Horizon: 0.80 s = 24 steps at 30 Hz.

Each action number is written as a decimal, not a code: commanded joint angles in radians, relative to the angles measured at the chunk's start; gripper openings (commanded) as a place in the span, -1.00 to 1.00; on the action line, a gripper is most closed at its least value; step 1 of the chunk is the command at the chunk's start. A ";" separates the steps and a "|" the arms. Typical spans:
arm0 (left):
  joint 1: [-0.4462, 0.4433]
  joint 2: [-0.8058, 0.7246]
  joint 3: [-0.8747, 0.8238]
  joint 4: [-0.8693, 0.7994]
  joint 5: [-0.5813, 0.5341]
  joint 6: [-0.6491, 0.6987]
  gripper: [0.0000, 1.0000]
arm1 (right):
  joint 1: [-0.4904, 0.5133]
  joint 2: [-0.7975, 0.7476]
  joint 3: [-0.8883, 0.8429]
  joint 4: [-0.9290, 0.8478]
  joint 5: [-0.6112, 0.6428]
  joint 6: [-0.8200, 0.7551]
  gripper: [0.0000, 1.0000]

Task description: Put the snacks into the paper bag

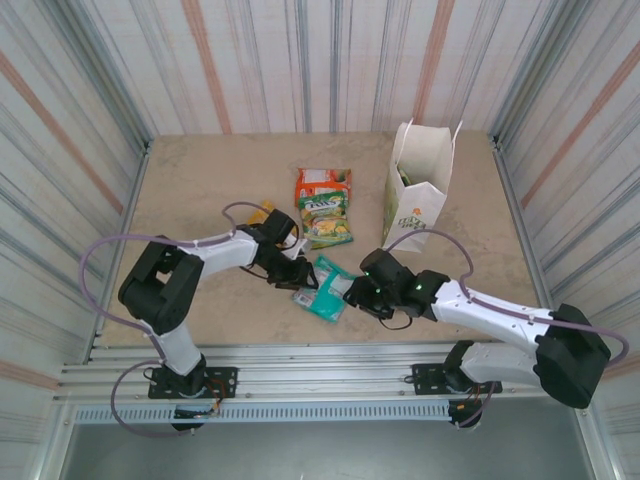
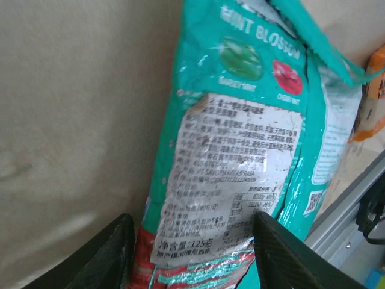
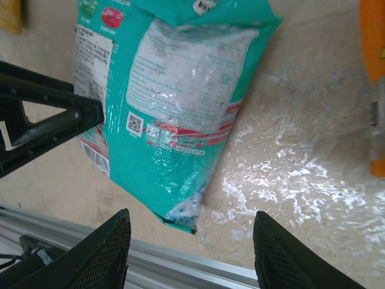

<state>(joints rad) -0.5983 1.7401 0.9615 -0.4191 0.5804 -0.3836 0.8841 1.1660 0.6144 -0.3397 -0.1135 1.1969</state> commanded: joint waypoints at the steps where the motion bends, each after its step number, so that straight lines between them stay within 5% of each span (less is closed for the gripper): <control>1: -0.015 -0.013 -0.053 0.068 0.087 -0.039 0.12 | -0.022 0.027 -0.043 0.116 -0.067 0.010 0.12; 16: 0.009 0.001 -0.194 0.287 0.054 -0.209 0.14 | -0.112 0.162 -0.086 0.252 -0.120 -0.100 0.06; 24: -0.008 0.035 -0.190 0.340 0.081 -0.225 -0.20 | -0.120 0.253 -0.093 0.370 -0.182 -0.115 -0.02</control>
<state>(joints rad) -0.5961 1.7370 0.8017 -0.0689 0.7101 -0.6018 0.7696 1.3933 0.5320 -0.0151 -0.2638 1.1114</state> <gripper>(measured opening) 0.418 0.491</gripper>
